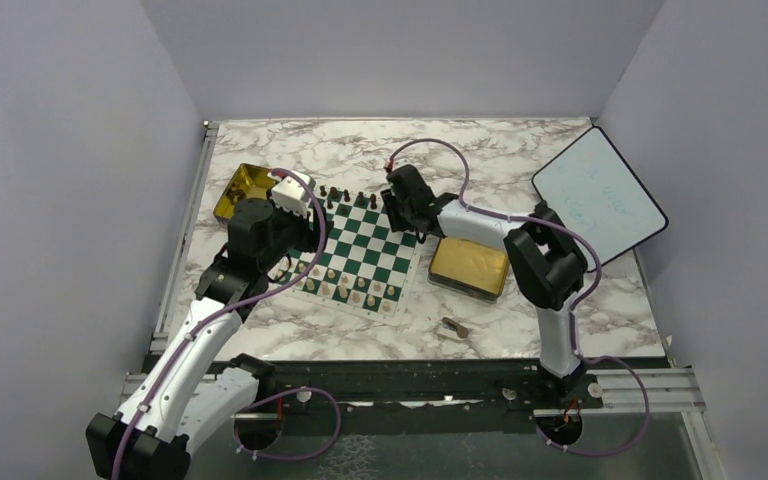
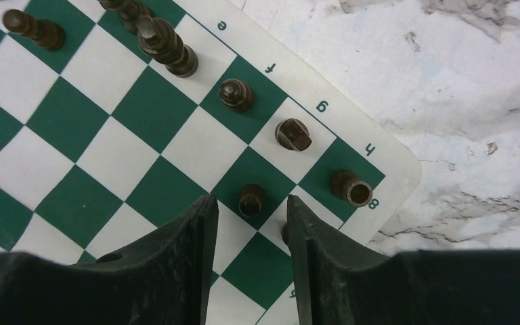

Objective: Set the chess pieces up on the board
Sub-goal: Place the chess piece on the chessboard, then pick up the chess piece from the storage box.

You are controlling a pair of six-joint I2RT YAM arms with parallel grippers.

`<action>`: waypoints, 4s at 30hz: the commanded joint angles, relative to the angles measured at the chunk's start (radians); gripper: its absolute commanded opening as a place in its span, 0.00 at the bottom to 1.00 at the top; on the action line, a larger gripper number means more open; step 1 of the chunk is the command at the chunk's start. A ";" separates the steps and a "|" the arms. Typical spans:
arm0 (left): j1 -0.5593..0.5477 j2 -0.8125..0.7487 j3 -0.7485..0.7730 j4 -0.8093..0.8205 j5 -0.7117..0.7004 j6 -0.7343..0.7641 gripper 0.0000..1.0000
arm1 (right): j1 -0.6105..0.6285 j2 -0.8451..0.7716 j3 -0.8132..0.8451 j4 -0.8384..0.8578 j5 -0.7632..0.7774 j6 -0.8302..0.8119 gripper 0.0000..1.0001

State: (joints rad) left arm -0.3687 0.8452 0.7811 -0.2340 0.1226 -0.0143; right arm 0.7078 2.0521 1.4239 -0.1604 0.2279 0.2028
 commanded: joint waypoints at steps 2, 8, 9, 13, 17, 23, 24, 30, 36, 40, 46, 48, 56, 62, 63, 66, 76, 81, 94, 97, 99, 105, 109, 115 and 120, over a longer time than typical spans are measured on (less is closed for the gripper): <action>-0.004 0.044 -0.010 -0.014 -0.114 -0.039 0.69 | 0.009 -0.146 -0.014 -0.013 0.011 0.025 0.50; -0.001 0.136 0.030 -0.036 -0.225 -0.083 0.73 | 0.009 -0.308 -0.097 0.004 -0.024 0.035 0.57; 0.001 0.152 0.044 -0.045 -0.248 -0.084 0.74 | 0.009 -0.335 -0.112 0.009 -0.033 0.038 0.58; 0.033 0.229 0.107 -0.070 -0.338 -0.081 0.76 | 0.009 -0.448 -0.182 0.042 -0.099 0.051 0.60; 0.145 0.323 0.166 -0.059 -0.351 -0.091 0.76 | 0.009 -0.547 -0.255 0.084 -0.178 0.059 0.61; 0.348 0.514 0.300 -0.055 -0.254 -0.124 0.68 | 0.009 -0.668 -0.344 0.115 -0.223 0.063 0.61; 0.358 0.545 0.324 -0.056 -0.255 -0.124 0.67 | 0.009 -0.685 -0.358 0.120 -0.223 0.061 0.61; 0.474 0.711 0.406 -0.008 -0.220 -0.161 0.55 | 0.009 -0.769 -0.435 0.151 -0.223 0.063 0.62; 0.533 0.868 0.488 0.008 -0.193 -0.169 0.44 | 0.009 -0.782 -0.458 0.178 -0.221 0.061 0.62; 0.554 0.956 0.543 0.019 -0.187 -0.151 0.39 | 0.009 -0.776 -0.454 0.174 -0.213 0.054 0.62; 0.567 1.041 0.608 0.028 -0.158 -0.143 0.34 | 0.009 -0.753 -0.448 0.174 -0.220 0.058 0.62; 0.566 1.059 0.622 0.027 -0.157 -0.144 0.32 | 0.009 -0.744 -0.445 0.174 -0.220 0.058 0.62; 0.567 1.096 0.634 0.038 -0.199 -0.131 0.31 | 0.009 -0.727 -0.433 0.170 -0.223 0.056 0.62; 0.568 1.137 0.670 0.032 -0.196 -0.120 0.29 | 0.008 -0.719 -0.434 0.168 -0.223 0.059 0.62; 0.568 1.141 0.673 0.032 -0.194 -0.118 0.29 | 0.008 -0.718 -0.431 0.165 -0.223 0.058 0.62; 0.568 1.151 0.676 0.032 -0.199 -0.115 0.29 | 0.009 -0.719 -0.429 0.163 -0.221 0.055 0.62; 0.568 1.183 0.692 0.035 -0.222 -0.093 0.29 | 0.009 -0.712 -0.431 0.163 -0.219 0.054 0.62; 0.568 1.194 0.696 0.036 -0.228 -0.081 0.29 | 0.009 -0.708 -0.432 0.162 -0.214 0.052 0.62; 0.569 1.232 0.723 0.036 -0.230 -0.063 0.25 | 0.009 -0.704 -0.430 0.165 -0.214 0.052 0.62; 0.568 1.233 0.727 0.036 -0.224 -0.062 0.24 | 0.009 -0.698 -0.429 0.164 -0.214 0.052 0.62; 0.568 1.235 0.727 0.036 -0.222 -0.059 0.23 | 0.009 -0.698 -0.429 0.163 -0.214 0.052 0.62; 0.568 1.236 0.734 0.028 -0.206 -0.051 0.19 | 0.009 -0.701 -0.431 0.164 -0.212 0.049 0.62; 0.567 1.221 0.729 0.019 -0.191 -0.052 0.16 | 0.009 -0.699 -0.435 0.165 -0.212 0.049 0.62; 0.558 1.167 0.705 0.002 -0.169 -0.074 0.15 | 0.009 -0.693 -0.437 0.164 -0.214 0.047 0.61; 0.548 1.127 0.683 -0.013 -0.148 -0.091 0.15 | 0.009 -0.700 -0.439 0.163 -0.213 0.049 0.62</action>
State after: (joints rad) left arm 0.1875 2.0521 1.4769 -0.2333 -0.0662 -0.0864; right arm 0.7078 1.3483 0.9730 -0.0166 0.0238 0.2607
